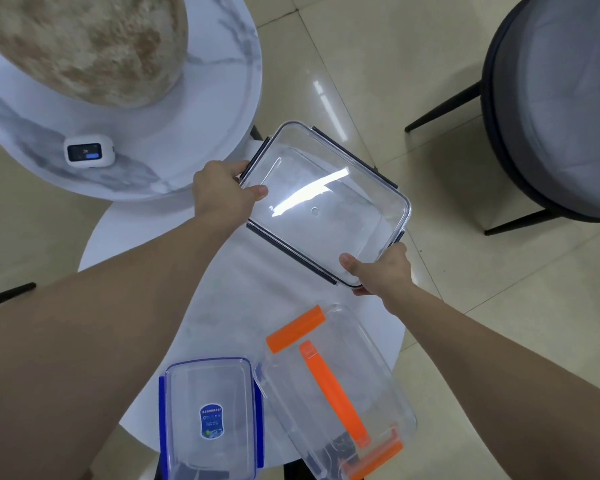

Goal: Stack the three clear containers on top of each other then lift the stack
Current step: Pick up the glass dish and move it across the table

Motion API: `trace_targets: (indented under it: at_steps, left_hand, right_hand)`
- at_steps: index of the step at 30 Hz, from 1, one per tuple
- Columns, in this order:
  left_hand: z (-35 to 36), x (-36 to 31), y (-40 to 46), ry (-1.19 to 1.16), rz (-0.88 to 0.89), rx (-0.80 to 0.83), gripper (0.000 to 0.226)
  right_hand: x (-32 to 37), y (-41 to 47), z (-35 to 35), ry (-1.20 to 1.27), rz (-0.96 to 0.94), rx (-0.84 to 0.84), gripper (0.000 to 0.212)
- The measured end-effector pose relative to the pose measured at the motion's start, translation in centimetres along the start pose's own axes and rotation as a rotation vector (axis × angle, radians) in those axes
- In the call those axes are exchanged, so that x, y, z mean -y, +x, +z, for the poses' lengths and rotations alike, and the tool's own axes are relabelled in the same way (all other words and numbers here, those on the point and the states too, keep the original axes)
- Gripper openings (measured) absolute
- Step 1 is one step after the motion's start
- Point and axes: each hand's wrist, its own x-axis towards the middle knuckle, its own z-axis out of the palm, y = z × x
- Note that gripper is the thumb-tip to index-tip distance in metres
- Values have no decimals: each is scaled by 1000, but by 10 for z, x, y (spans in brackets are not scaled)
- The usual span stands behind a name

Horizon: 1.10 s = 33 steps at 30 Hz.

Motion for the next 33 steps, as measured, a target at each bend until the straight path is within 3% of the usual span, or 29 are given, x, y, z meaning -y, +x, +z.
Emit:
trace_targets:
  at_steps: [19, 33]
  left_hand:
    - [1, -2, -2, -11, 14, -23, 32]
    - [6, -2, 2, 44, -30, -21, 56]
  right_hand:
    - [-2, -2, 0, 56, -27, -36, 75]
    - [-16, 11, -2, 110, -33, 28, 69]
